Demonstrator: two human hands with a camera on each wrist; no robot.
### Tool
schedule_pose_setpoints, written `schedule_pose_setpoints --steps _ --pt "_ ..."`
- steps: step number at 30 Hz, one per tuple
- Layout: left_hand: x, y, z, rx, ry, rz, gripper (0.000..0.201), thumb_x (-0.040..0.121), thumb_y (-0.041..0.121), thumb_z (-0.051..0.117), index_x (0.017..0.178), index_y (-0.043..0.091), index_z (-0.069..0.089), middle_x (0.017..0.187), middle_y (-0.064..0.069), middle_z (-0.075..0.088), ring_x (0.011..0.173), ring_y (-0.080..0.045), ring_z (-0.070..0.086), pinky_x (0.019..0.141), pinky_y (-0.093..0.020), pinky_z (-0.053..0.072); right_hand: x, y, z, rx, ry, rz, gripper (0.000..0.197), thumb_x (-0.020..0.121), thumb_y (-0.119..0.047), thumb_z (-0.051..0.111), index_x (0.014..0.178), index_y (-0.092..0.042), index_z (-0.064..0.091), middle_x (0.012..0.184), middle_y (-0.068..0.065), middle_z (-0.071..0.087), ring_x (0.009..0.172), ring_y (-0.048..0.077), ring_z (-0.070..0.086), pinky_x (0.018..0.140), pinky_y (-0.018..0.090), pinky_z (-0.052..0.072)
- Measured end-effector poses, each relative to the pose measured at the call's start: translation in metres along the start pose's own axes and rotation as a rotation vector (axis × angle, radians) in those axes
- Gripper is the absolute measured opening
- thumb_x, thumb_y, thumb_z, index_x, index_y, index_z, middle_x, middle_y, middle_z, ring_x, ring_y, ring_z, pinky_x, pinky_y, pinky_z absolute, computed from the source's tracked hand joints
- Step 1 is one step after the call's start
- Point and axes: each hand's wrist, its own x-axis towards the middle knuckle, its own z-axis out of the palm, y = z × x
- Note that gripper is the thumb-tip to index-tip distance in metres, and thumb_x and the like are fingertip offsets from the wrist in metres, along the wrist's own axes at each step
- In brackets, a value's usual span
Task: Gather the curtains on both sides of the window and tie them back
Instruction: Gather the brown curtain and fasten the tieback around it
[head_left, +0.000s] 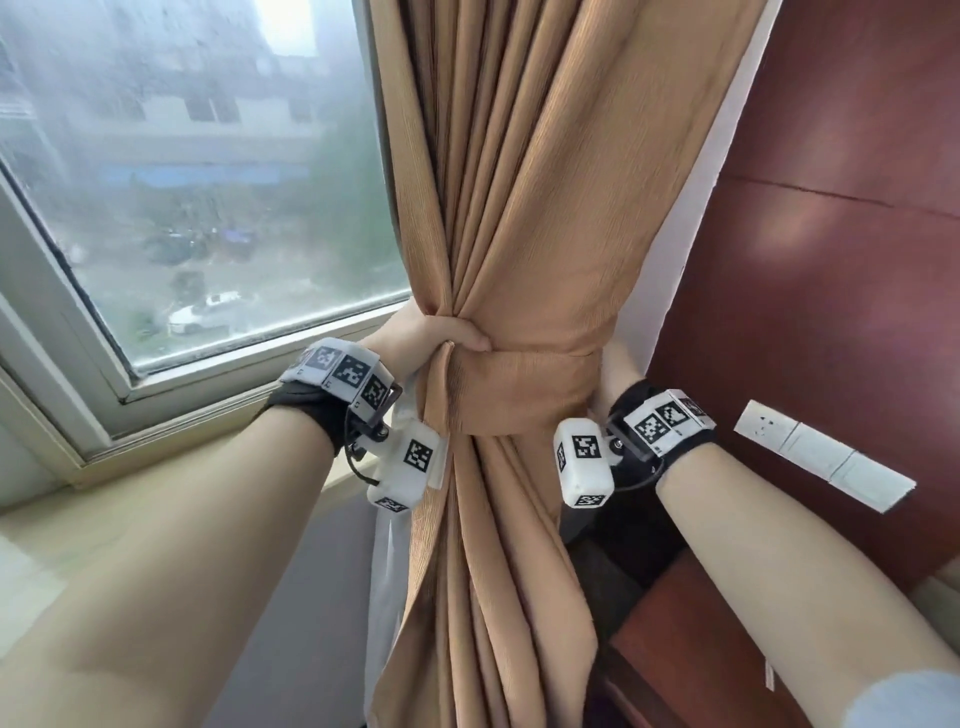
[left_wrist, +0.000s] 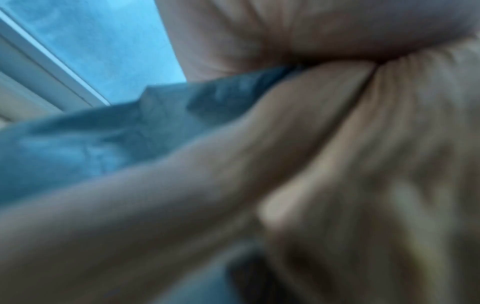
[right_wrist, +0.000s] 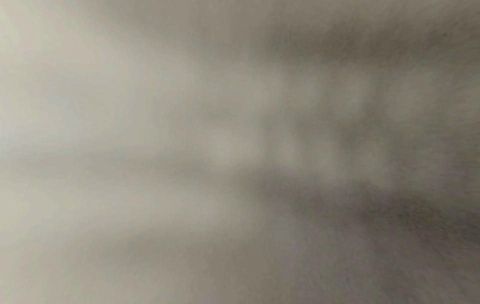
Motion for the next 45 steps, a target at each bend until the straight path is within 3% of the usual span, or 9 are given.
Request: schedule_pose_setpoints --steps 4,12,15,20,24,28,35,40,45 --pt "0.002 -0.001 -0.005 -0.009 0.025 0.042 0.041 0.076 -0.001 0.066 0.11 0.019 0.053 0.094 0.008 0.062 0.081 -0.006 0.06 0.055 -0.013 0.048 -0.02 -0.008 -0.001 -0.224 0.239 -0.338 0.02 0.089 -0.001 0.039 0.081 -0.018 0.047 0.07 -0.004 0.05 0.062 0.008 0.046 0.055 0.013 0.039" --pt "-0.005 -0.003 -0.008 0.018 -0.036 0.108 0.03 0.076 -0.001 0.068 0.091 0.021 0.056 0.084 0.008 0.06 0.075 -0.006 0.057 0.05 -0.011 0.048 -0.082 -0.001 -0.002 -0.811 0.093 -1.043 0.019 0.072 -0.007 0.062 0.091 -0.004 0.066 0.097 -0.004 0.05 0.072 0.001 0.045 0.069 0.007 0.038" --pt "-0.006 -0.005 -0.009 0.094 -0.06 0.119 0.021 0.074 0.008 0.071 0.088 0.023 0.063 0.089 0.001 0.067 0.084 -0.016 0.064 0.069 -0.021 0.051 -0.095 0.0 0.011 -0.979 -0.007 -1.038 0.028 0.078 -0.024 0.06 0.101 -0.01 0.068 0.104 -0.003 0.054 0.085 0.002 0.049 0.078 0.012 0.041" --pt "-0.009 -0.002 -0.011 0.28 -0.073 0.148 0.024 0.074 0.024 0.072 0.096 0.018 0.067 0.088 0.002 0.068 0.082 -0.01 0.064 0.063 -0.016 0.047 -0.108 0.001 0.045 -1.016 0.056 -0.864 0.018 0.078 -0.015 0.063 0.09 -0.008 0.053 0.099 0.004 0.046 0.079 0.016 0.048 0.075 0.039 0.046" --pt "-0.014 0.005 -0.016 0.481 -0.076 0.132 0.033 0.076 0.037 0.071 0.103 0.021 0.063 0.096 0.001 0.064 0.088 -0.015 0.061 0.077 -0.024 0.046 -0.121 0.007 0.053 -0.983 0.21 -0.714 0.018 0.081 -0.02 0.063 0.08 -0.009 0.048 0.09 0.006 0.049 0.077 0.026 0.052 0.073 0.04 0.045" --pt "-0.02 0.006 -0.017 0.791 -0.052 0.196 0.043 0.083 0.053 0.058 0.107 0.018 0.064 0.087 0.0 0.061 0.069 -0.012 0.056 0.06 -0.022 0.044 -0.141 0.002 0.068 -1.054 0.112 -0.544 0.021 0.088 -0.026 0.05 0.073 -0.014 0.04 0.088 0.008 0.05 0.086 0.028 0.048 0.076 0.035 0.038" --pt "-0.026 0.012 -0.015 0.95 -0.038 0.171 0.048 0.083 0.063 0.05 0.092 0.017 0.058 0.069 0.004 0.052 0.059 -0.011 0.05 0.051 -0.022 0.038 -0.162 0.006 0.09 -1.353 0.138 -0.417 0.085 0.073 -0.065 0.059 0.126 -0.002 0.038 0.126 0.014 0.043 0.119 0.031 0.042 0.097 0.038 0.037" --pt "-0.031 0.017 -0.019 0.946 -0.159 0.1 0.068 0.084 0.067 0.043 0.118 0.01 0.058 0.09 -0.006 0.058 0.078 -0.023 0.057 0.067 -0.026 0.046 -0.159 0.009 0.097 -1.29 0.329 -0.484 0.065 0.079 -0.055 0.061 0.116 -0.005 0.042 0.116 0.013 0.057 0.11 0.032 0.055 0.084 0.037 0.045" --pt "-0.035 0.021 -0.022 0.794 -0.247 0.036 0.088 0.053 0.082 0.053 0.109 0.015 0.063 0.099 -0.007 0.069 0.083 -0.02 0.066 0.084 -0.035 0.054 -0.163 0.013 0.103 -1.314 0.378 -0.362 0.092 0.069 -0.077 0.051 0.126 -0.005 0.044 0.115 0.011 0.061 0.109 0.031 0.058 0.087 0.037 0.048"
